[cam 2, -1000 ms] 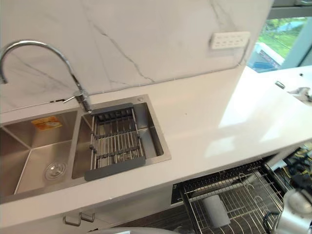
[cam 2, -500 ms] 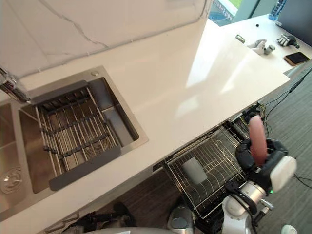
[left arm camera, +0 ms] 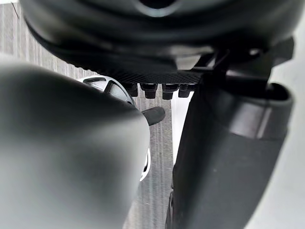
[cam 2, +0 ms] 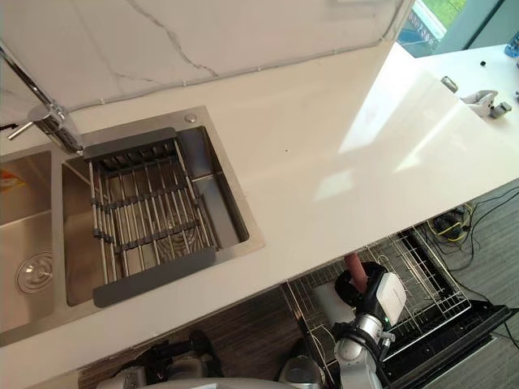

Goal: Walk over to the sink, pick up the cup, carry it to the dishwasher, place the cup inside the dishwasher, then close the dishwasher door

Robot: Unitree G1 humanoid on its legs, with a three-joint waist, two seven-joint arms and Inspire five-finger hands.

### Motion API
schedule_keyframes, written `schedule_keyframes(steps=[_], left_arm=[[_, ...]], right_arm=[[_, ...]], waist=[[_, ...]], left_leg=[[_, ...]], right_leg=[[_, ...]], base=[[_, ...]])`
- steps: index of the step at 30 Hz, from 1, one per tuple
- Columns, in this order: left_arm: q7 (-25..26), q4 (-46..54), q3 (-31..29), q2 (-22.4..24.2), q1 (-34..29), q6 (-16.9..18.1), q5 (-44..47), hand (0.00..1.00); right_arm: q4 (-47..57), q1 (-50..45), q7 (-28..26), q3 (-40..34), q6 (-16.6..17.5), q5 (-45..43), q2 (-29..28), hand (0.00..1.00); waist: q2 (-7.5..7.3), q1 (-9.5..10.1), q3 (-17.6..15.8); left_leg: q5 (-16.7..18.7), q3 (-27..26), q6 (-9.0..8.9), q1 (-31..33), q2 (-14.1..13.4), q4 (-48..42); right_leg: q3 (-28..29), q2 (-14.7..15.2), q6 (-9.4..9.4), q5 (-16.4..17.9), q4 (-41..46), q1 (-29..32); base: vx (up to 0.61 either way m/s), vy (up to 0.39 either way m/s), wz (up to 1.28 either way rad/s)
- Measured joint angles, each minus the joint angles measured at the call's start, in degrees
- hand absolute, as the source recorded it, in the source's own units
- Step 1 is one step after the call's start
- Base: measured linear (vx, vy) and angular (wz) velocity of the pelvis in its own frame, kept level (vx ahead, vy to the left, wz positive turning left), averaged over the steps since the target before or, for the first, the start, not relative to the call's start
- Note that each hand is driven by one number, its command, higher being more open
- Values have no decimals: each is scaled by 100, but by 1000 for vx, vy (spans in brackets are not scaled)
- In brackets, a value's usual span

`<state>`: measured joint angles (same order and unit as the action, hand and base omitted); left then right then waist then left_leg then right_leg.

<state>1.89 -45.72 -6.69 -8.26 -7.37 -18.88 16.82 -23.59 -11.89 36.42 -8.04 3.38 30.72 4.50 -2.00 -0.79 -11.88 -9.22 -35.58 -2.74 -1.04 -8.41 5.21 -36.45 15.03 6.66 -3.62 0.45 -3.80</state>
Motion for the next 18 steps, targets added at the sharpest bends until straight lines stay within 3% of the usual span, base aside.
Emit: schedule_keyframes(steps=[8,9,18], left_arm=[[-140,-35,-79,95,-206,2,-10,100],[-149,-52,-77,95,-270,-2,-60,100],[-300,-136,-199,144,-337,-7,-110,100]], right_arm=[[-1029,-17,49,-115,-783,99,147,0],[-1138,-16,59,-164,-867,98,146,100],[-1644,104,425,-1040,-1089,-175,208,100]], waist=[[375,0,148],[408,0,170],[465,-6,212]], left_leg=[[12,346,19,65,89,27],[12,352,19,72,94,27],[-13,508,42,36,135,25]], right_leg=[[-13,6,132,95,-19,-154],[-12,3,134,94,-38,-158],[-153,7,161,82,-76,-325]], base=[[-71,22,24],[-2,8,6],[16,-3,9]])
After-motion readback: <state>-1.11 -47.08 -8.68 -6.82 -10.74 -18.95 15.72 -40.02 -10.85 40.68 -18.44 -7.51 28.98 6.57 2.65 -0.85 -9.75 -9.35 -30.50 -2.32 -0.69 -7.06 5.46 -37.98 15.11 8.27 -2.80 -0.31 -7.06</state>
